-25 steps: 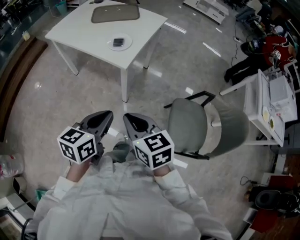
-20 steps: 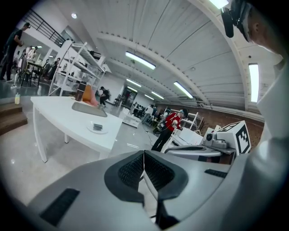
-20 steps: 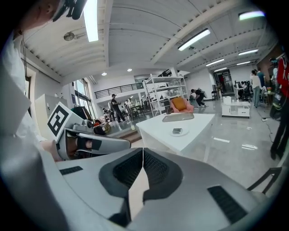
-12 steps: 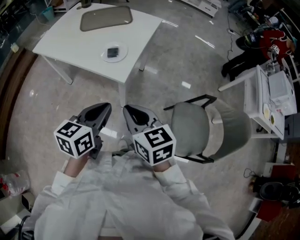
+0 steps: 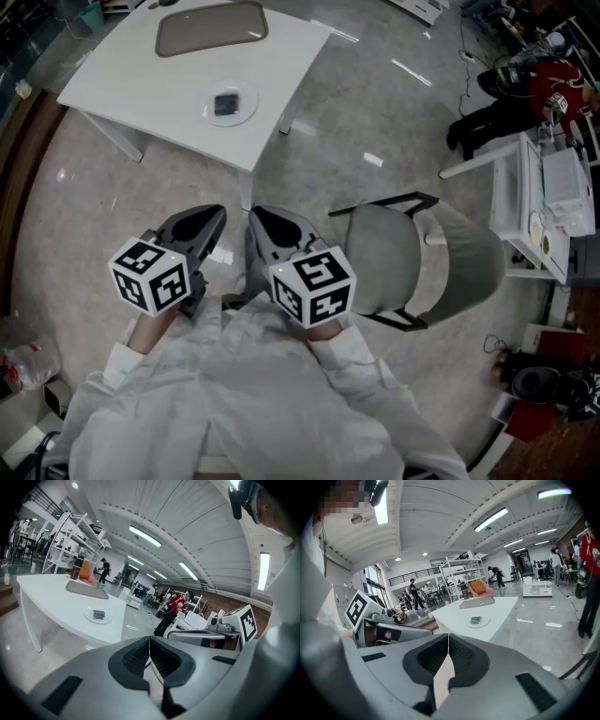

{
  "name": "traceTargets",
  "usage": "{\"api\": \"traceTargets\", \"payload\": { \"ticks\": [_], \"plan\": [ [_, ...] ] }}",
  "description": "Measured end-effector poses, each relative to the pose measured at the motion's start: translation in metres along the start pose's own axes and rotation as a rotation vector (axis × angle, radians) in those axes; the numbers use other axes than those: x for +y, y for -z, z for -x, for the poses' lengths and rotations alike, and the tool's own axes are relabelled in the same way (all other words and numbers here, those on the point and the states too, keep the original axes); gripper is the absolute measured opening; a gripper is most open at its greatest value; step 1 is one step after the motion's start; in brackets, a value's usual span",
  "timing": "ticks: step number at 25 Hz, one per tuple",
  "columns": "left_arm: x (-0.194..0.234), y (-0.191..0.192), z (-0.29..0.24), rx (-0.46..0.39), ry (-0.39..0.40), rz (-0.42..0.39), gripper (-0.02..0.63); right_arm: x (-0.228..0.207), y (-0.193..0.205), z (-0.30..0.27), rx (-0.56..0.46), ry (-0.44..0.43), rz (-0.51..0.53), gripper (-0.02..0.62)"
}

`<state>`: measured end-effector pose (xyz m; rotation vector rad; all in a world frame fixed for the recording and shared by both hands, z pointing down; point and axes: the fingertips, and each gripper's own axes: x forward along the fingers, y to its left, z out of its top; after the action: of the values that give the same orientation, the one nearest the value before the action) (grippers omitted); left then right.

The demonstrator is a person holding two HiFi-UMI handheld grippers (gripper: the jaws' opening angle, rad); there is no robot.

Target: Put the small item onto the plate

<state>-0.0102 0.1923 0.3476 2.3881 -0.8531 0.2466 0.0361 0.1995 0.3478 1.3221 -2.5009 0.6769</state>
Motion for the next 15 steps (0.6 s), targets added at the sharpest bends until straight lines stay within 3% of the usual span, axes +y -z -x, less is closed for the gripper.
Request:
{"api": "traceTargets", "payload": {
  "ticks": [15],
  "plan": [
    [0.066, -0.062, -0.071, -0.004, -0.061, 0.04, 0.011, -0.066, -0.062, -0.085, 0.025, -0.108, 0.003, 0.015]
  ]
}}
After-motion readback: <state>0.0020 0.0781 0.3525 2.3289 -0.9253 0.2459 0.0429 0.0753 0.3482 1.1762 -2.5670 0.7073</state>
